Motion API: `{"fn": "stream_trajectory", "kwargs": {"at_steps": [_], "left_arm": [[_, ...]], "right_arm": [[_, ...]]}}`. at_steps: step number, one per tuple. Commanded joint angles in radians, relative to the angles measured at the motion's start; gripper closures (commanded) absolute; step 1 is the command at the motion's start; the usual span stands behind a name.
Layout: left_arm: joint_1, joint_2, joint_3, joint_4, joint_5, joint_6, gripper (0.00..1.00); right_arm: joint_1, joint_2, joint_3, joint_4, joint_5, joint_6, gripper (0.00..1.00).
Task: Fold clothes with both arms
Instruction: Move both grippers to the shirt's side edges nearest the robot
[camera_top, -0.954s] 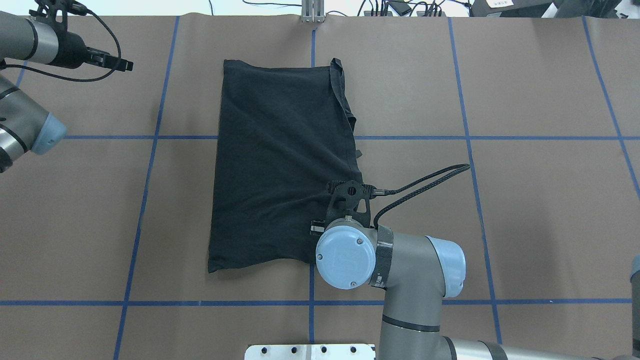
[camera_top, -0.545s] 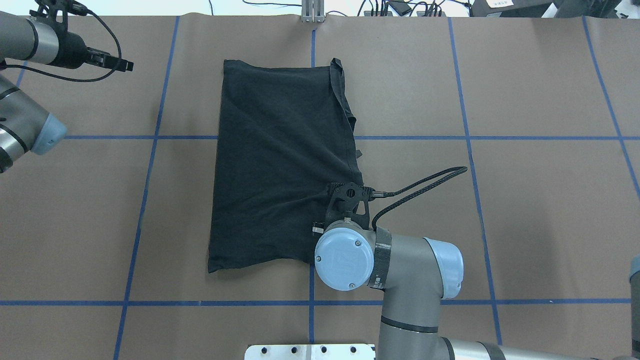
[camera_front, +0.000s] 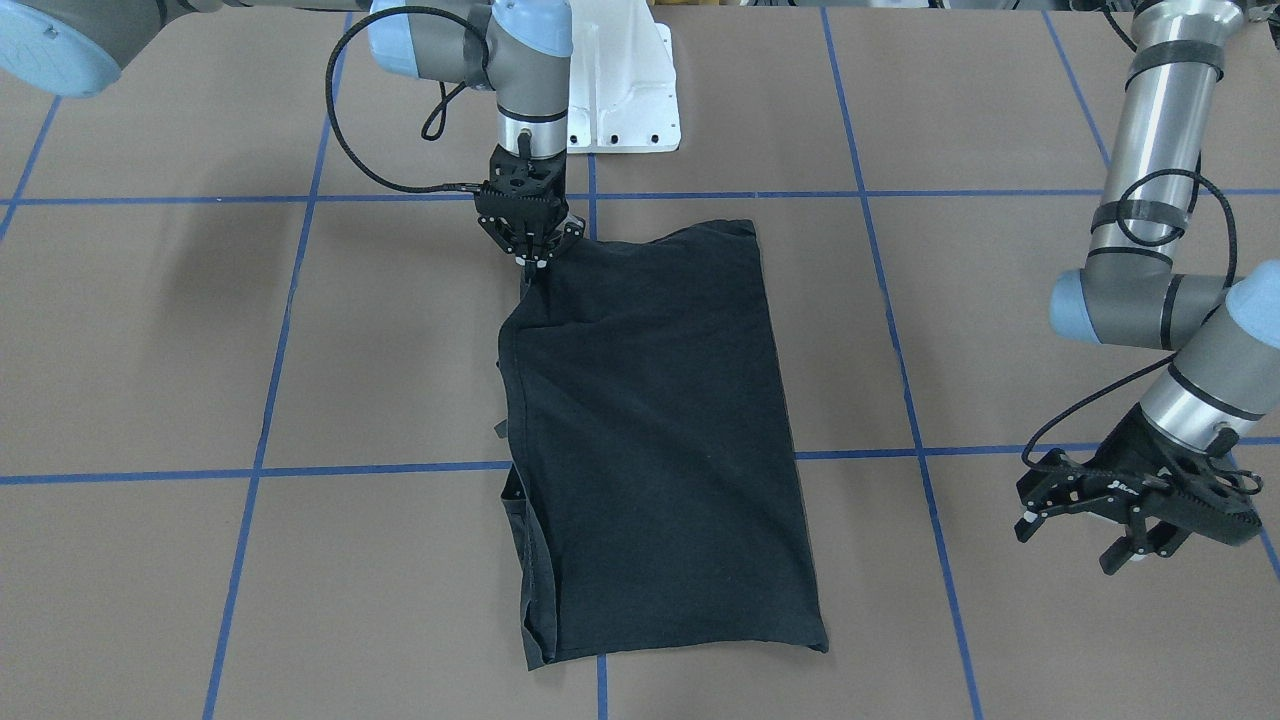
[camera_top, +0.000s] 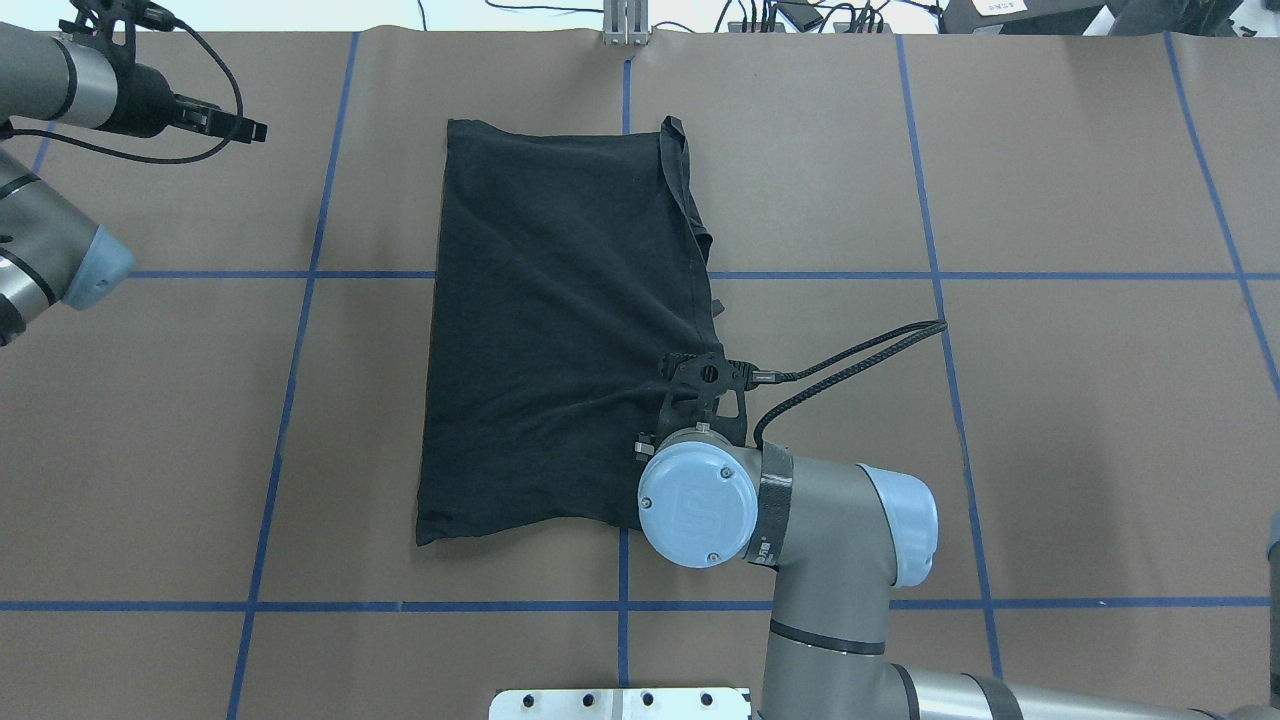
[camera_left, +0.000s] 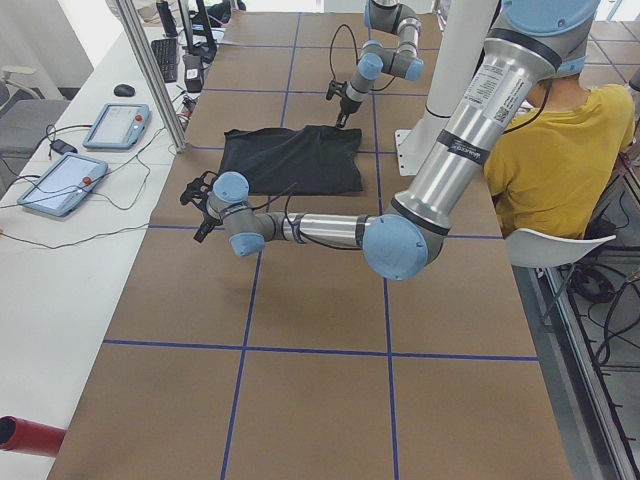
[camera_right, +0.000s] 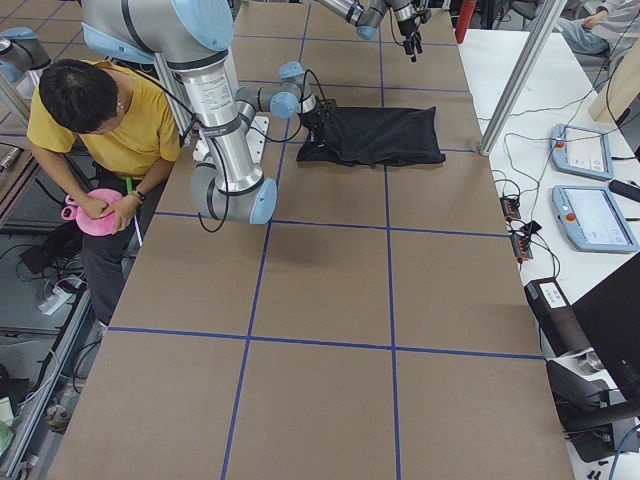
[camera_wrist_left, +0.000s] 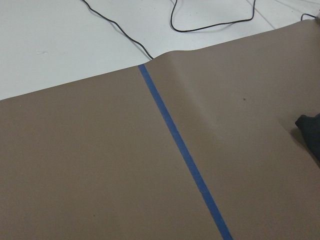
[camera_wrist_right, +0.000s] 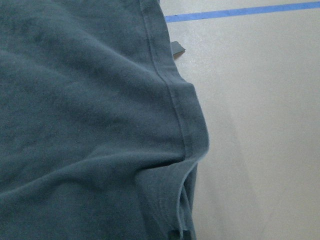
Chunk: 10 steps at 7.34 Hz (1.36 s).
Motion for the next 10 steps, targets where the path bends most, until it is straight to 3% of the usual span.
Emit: {"fn": "stream_trajectory", "kwargs": {"at_steps": [1,3,4,5,6,7,10], "left_arm": [[0.001,0.0,0.0,0.0,0.0,0.0,0.0],[-0.001,0.0,-0.005,0.0,0.0,-0.002,0.0],[0.001,0.0,-0.006,0.0,0.0,-0.003,0.0],[0.001,0.0,-0.006,0.0,0.0,-0.003,0.0],[-0.001,0.0,-0.009,0.0,0.0,-0.006,0.0],[0.001,0.002,-0.052,0.002,-0.003,-0.049,0.0],[0.108,0.162,-0.389,0.008,0.006,-0.278,0.0]], "right_arm": [[0.005,-0.039,0.014,0.005,-0.001,-0.002,1.0],[0.003,-0.088,0.04,0.01,-0.003,-0.003,1.0],[0.002,-0.111,0.072,0.01,-0.001,-0.005,0.85],[-0.001,-0.117,0.078,0.01,-0.004,-0.006,0.46],[-0.015,-0.111,0.078,0.01,-0.021,0.003,0.0],[-0.012,-0.101,0.09,0.01,-0.023,0.0,0.0],[0.071,-0.113,0.172,0.011,0.046,-0.084,0.0]]}}
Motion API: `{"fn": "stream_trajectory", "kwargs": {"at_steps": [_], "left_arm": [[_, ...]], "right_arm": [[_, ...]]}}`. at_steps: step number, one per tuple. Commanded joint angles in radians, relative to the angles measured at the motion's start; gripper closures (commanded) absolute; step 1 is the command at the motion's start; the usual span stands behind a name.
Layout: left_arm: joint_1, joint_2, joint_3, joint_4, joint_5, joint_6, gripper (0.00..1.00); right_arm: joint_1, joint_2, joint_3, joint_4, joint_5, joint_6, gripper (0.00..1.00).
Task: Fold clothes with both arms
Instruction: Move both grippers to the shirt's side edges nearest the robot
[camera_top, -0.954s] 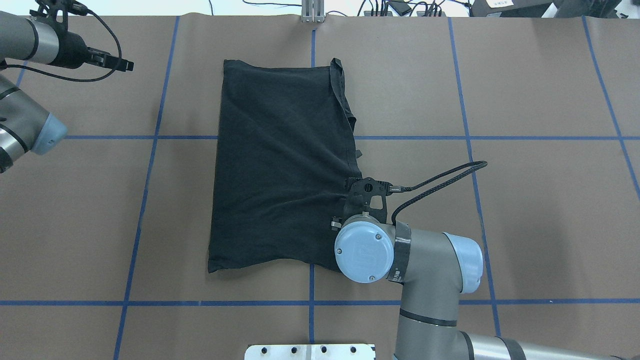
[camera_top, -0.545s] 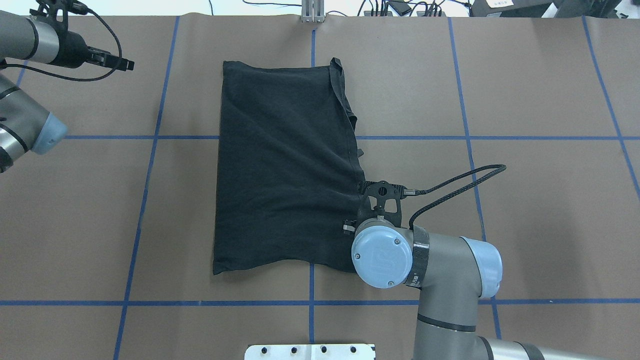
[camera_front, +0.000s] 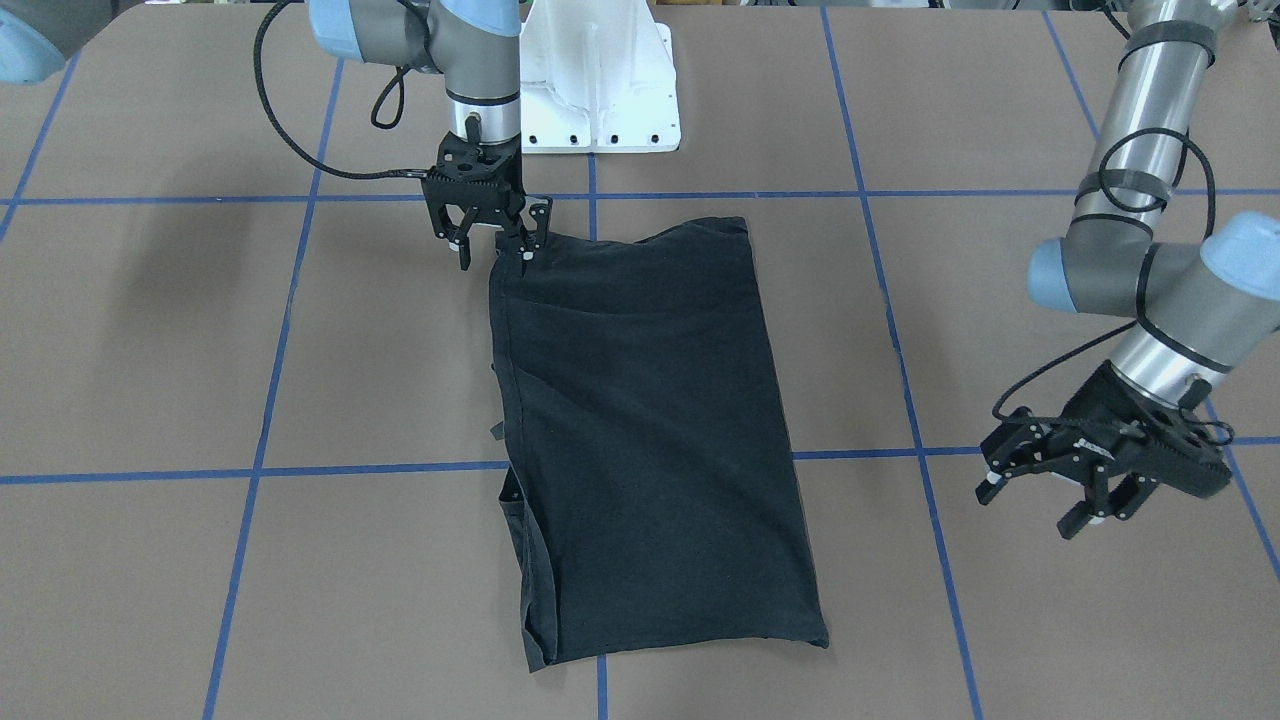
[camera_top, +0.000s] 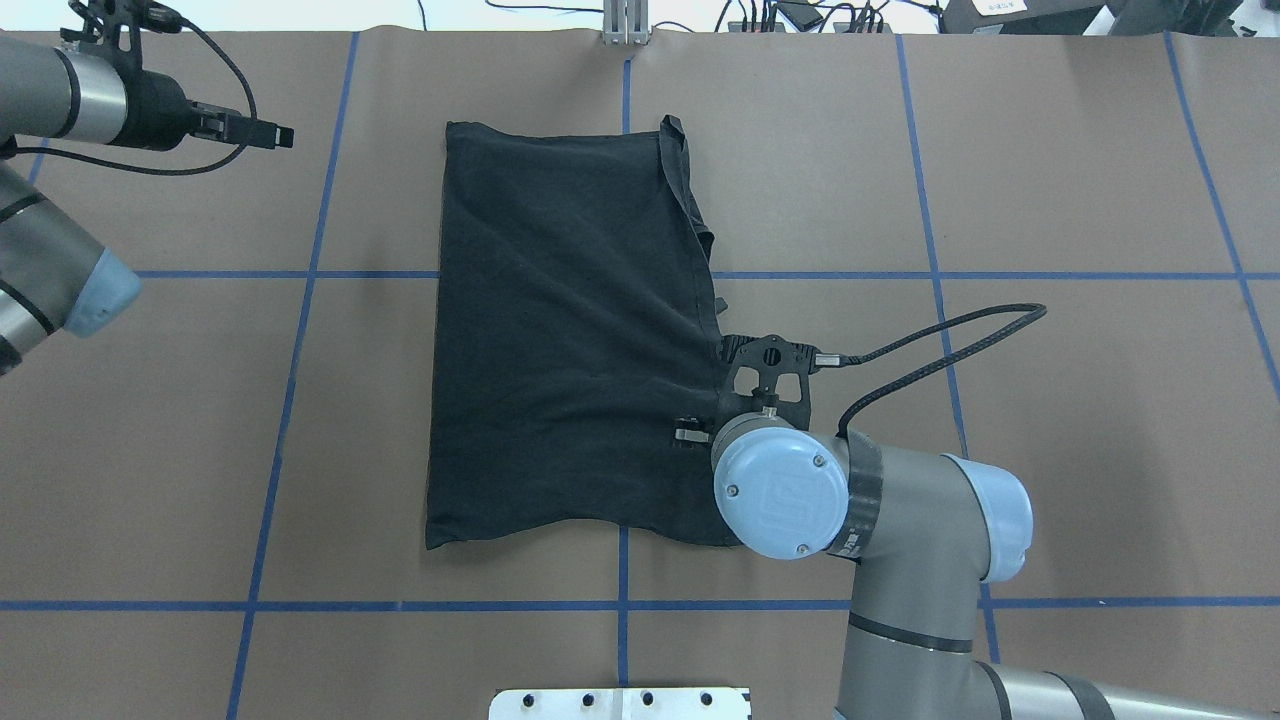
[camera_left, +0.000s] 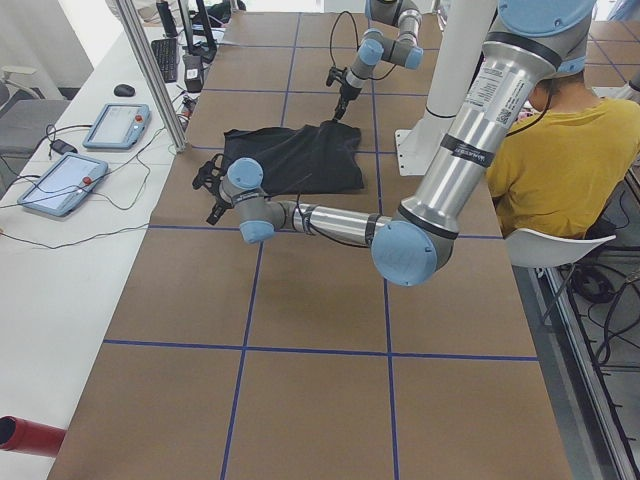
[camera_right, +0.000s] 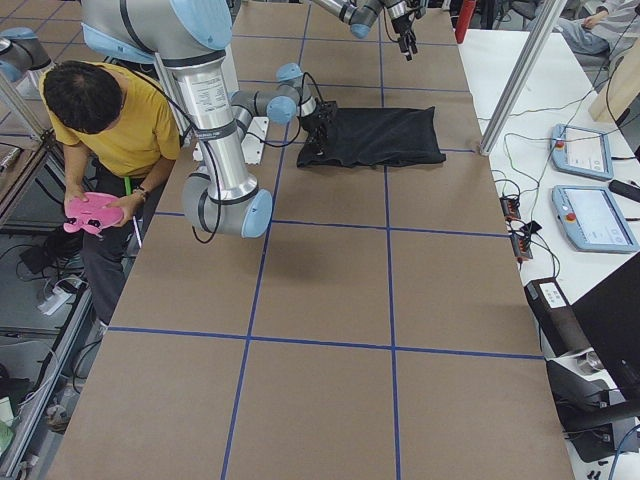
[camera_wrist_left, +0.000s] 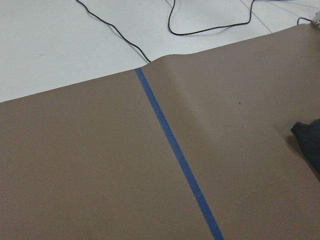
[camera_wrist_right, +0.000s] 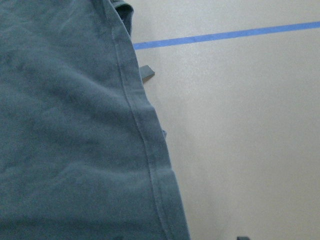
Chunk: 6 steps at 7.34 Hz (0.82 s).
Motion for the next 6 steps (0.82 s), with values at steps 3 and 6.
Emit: {"fn": "stream_trajectory", "kwargs": {"at_steps": [3,6], "left_arm": [[0.357,0.208,-0.382,0.01,0.247,-0.407,0.0],[0.632,0.341,-0.509,0.012,0.483,-0.784,0.0]], "right_arm": [[0.054,-0.142,0.144,0.152,0.079,-0.061,0.0],[0.063,-0.289,0.167,0.345,0.118,-0.075,0.0]]}}
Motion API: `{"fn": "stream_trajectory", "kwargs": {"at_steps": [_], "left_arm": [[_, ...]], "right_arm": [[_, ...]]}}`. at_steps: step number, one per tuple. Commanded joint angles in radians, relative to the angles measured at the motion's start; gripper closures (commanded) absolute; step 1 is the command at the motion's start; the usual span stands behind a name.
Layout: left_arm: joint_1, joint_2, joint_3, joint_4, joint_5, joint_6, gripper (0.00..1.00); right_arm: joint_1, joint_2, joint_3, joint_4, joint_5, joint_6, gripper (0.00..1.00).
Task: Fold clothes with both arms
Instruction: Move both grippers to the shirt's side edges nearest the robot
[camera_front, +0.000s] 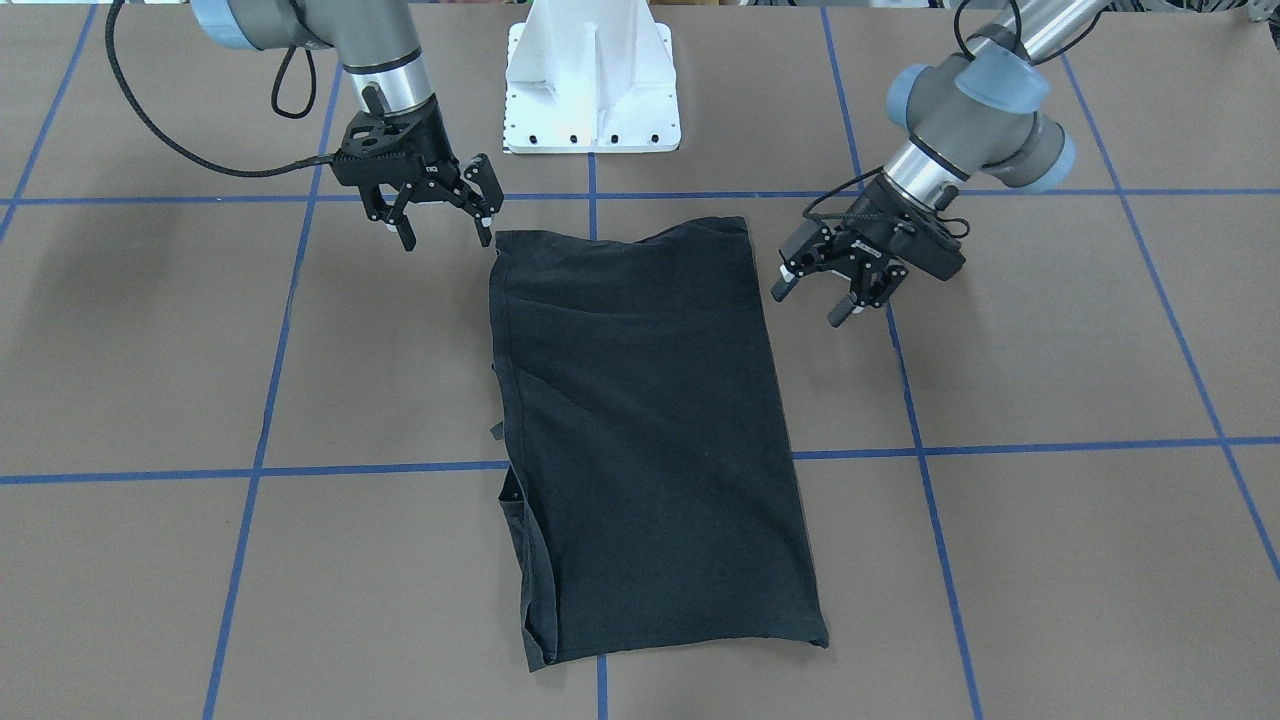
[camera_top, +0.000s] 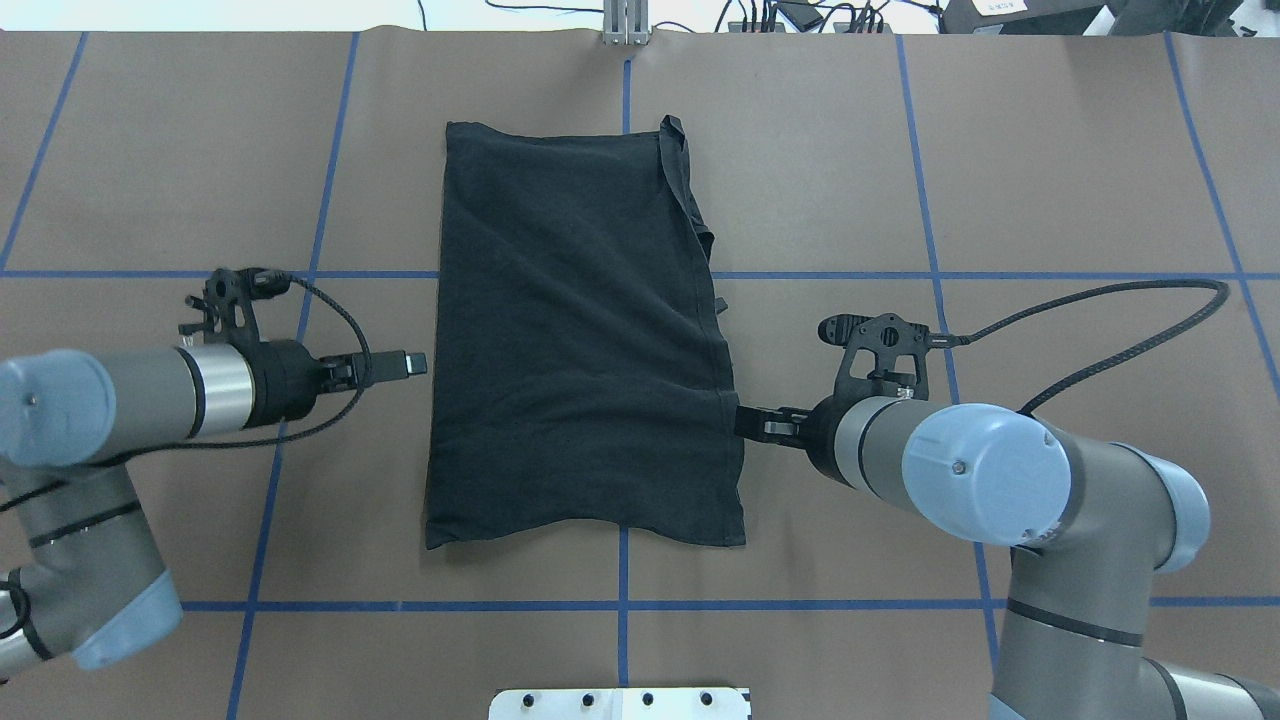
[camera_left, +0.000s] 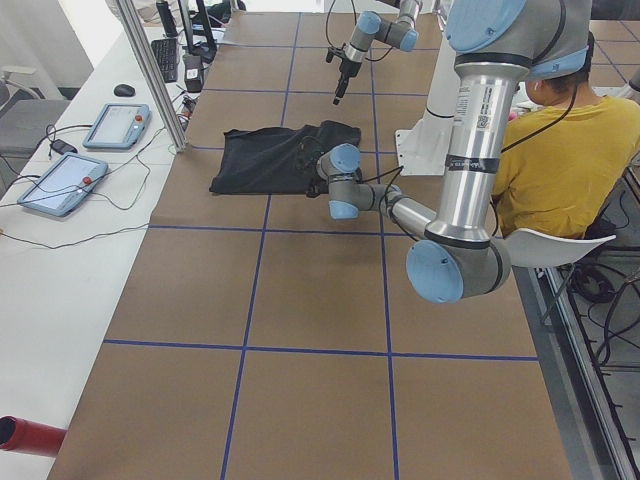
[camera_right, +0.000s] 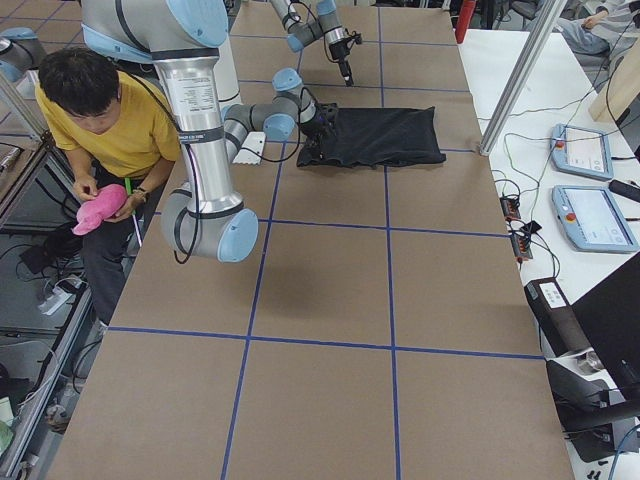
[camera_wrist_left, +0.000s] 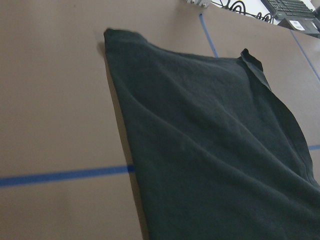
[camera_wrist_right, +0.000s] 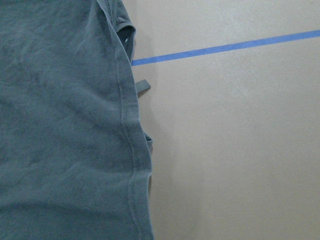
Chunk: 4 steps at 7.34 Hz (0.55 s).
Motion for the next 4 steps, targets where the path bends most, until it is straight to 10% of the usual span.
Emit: {"fn": "stream_trajectory", "kwargs": {"at_steps": [1,4], "left_arm": [[0.159,0.063,-0.062,0.011,0.15,-0.266,0.0],[0.253,0.006,-0.089,0.186,0.23,-0.417,0.0]], "right_arm": [[0.005,-0.036,0.015,0.042,0.005,-0.002,0.0],[0.006,-0.036,0.013,0.04,0.0,-0.002,0.0]]}}
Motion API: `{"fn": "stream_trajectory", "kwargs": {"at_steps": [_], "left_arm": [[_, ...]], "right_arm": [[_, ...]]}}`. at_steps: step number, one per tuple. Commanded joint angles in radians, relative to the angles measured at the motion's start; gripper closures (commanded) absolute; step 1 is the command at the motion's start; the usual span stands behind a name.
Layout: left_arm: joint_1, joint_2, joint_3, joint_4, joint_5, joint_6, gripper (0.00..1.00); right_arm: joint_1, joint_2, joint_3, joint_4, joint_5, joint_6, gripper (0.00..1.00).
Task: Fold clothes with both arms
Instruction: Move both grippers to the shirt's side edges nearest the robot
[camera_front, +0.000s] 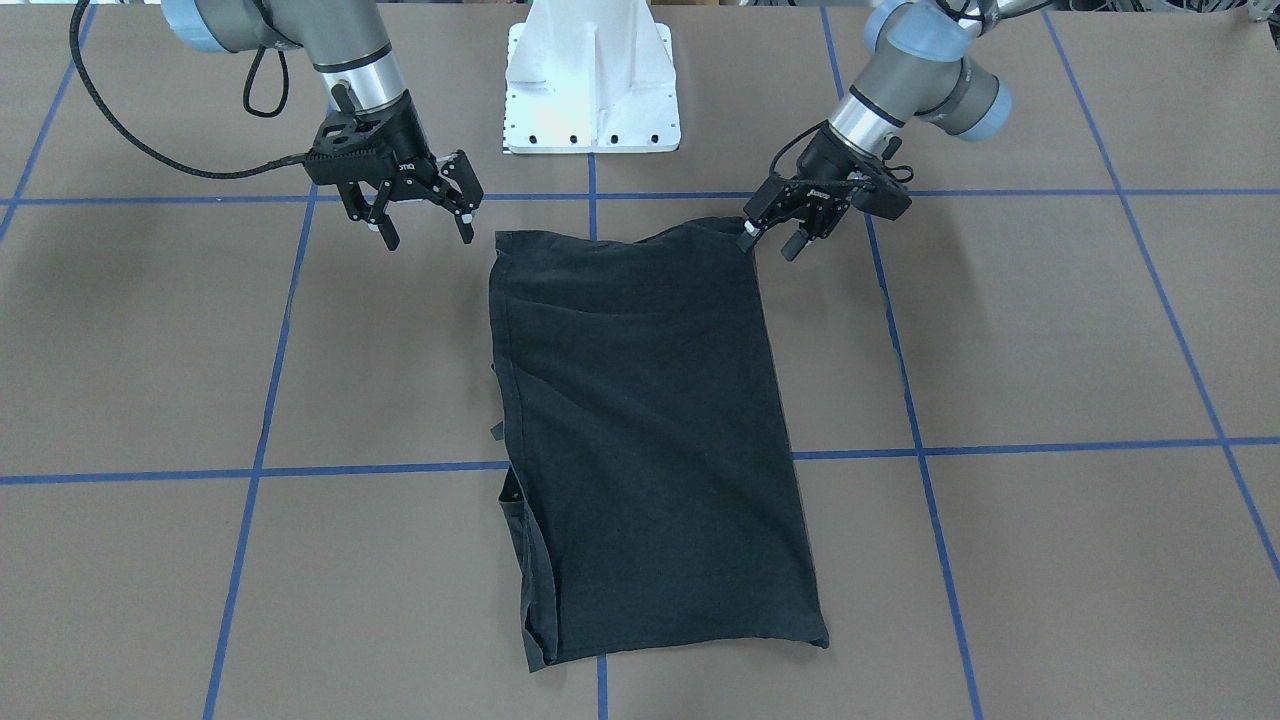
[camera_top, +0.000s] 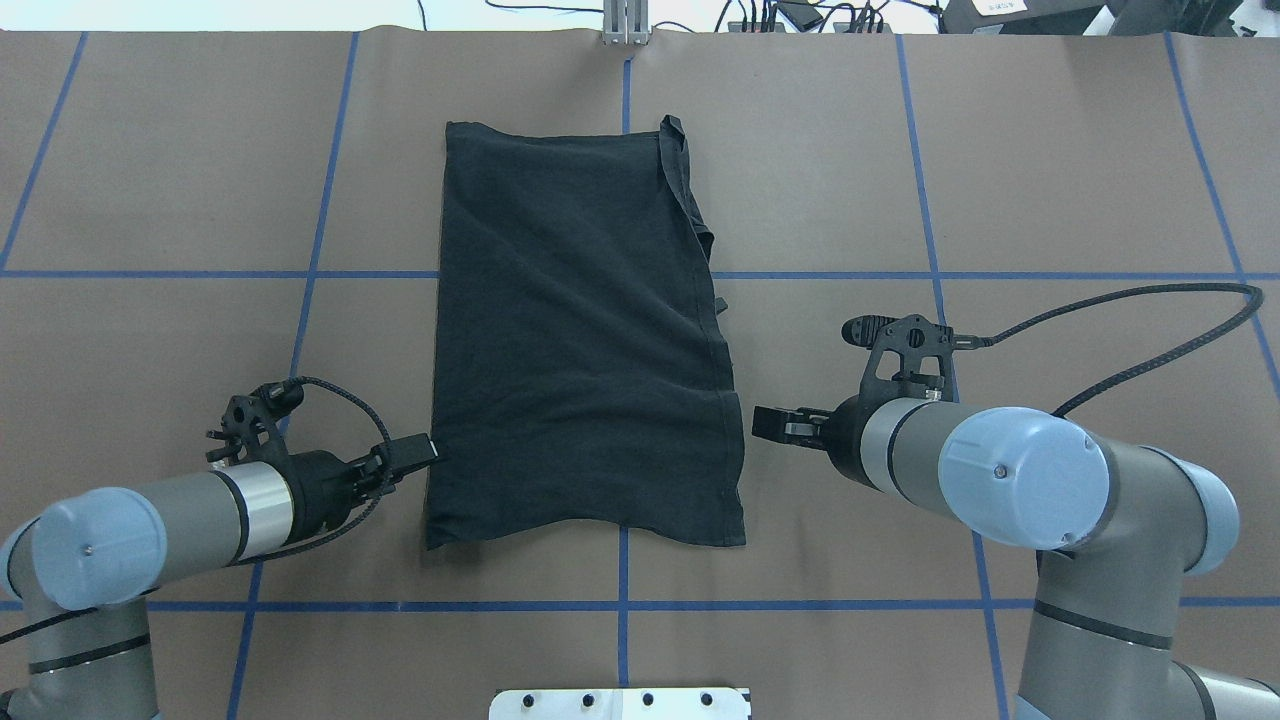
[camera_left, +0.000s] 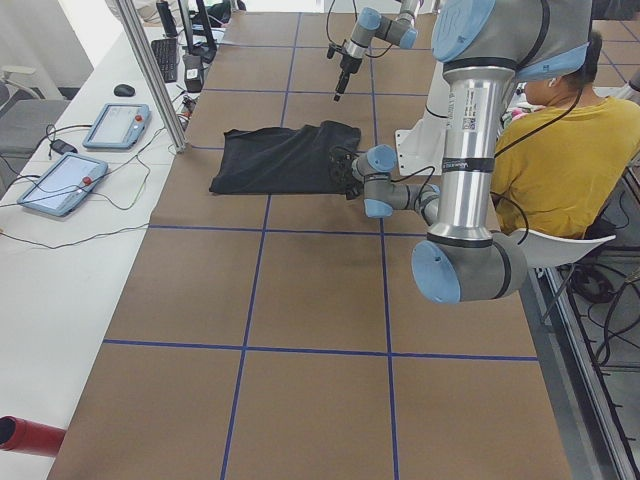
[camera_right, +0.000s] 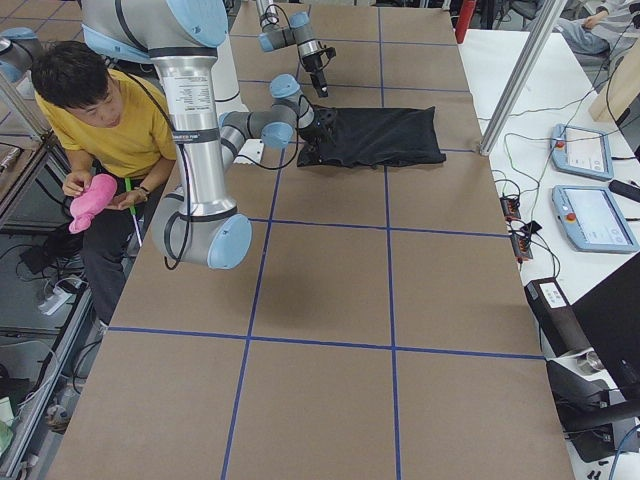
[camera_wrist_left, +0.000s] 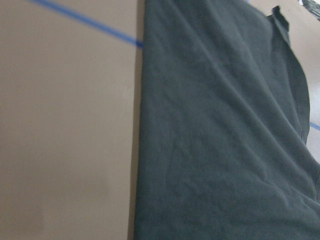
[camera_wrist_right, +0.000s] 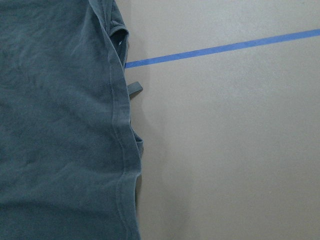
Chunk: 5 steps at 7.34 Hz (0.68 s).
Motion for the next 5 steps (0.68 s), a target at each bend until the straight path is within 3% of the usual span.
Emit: {"fn": "stream_trajectory", "kwargs": {"at_steps": [1,5], "left_arm": [[0.044,-0.043,-0.007,0.085,0.034,-0.059,0.0],[0.083,-0.044,0.001,0.086,0.086,-0.065,0.06]], "right_arm": [[0.0,0.0,0.0,-0.001,0.0,0.0,0.0],[0.0,0.0,0.0,0.001,-0.002,0.0,0.0]]}}
